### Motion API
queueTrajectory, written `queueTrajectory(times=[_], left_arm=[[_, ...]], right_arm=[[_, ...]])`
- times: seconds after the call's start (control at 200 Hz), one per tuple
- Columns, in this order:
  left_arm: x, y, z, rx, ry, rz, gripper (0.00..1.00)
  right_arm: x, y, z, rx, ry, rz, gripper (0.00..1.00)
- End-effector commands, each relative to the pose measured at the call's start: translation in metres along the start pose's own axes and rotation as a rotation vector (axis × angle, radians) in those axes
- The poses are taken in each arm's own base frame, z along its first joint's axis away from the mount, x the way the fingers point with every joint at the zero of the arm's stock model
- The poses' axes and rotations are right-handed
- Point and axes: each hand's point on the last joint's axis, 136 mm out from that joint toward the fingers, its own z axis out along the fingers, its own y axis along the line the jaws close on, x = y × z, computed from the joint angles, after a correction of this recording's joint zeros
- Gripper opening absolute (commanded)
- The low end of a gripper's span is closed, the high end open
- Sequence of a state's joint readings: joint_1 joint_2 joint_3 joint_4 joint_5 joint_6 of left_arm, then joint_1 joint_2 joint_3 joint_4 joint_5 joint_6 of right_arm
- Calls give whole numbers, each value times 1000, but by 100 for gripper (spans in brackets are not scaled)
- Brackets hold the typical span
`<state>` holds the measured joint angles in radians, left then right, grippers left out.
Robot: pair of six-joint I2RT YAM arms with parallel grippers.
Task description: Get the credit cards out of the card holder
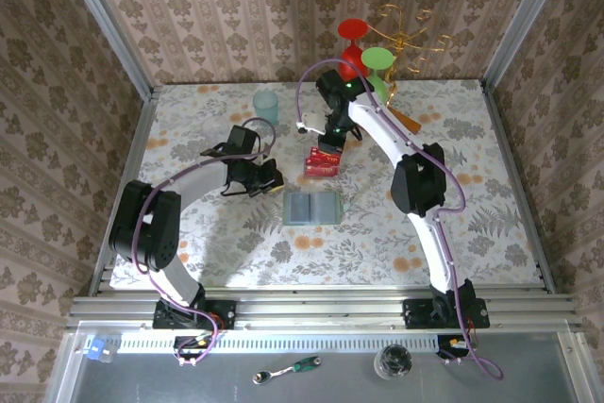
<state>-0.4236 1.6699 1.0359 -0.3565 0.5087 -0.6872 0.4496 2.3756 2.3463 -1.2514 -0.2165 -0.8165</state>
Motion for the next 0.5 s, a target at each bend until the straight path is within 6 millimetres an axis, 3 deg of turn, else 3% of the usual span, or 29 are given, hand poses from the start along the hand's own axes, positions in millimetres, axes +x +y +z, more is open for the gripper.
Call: queueTrajectory(times=[0.0, 0.285, 0.43, 0.495], left_arm=[[-5, 1, -1, -6, 8, -22, 5], [-6, 8, 2, -7, 20, -40, 5], [-10, 9, 3, -5, 24, -40, 5], [-12, 8, 2, -3, 24, -39, 5]], right_arm=[[7, 7, 8, -48, 36, -12, 0], [5, 14, 24, -88, 37, -15, 1], [2, 11, 21, -72, 31, -21, 19], [2, 8, 18, -53, 34, -20, 21]])
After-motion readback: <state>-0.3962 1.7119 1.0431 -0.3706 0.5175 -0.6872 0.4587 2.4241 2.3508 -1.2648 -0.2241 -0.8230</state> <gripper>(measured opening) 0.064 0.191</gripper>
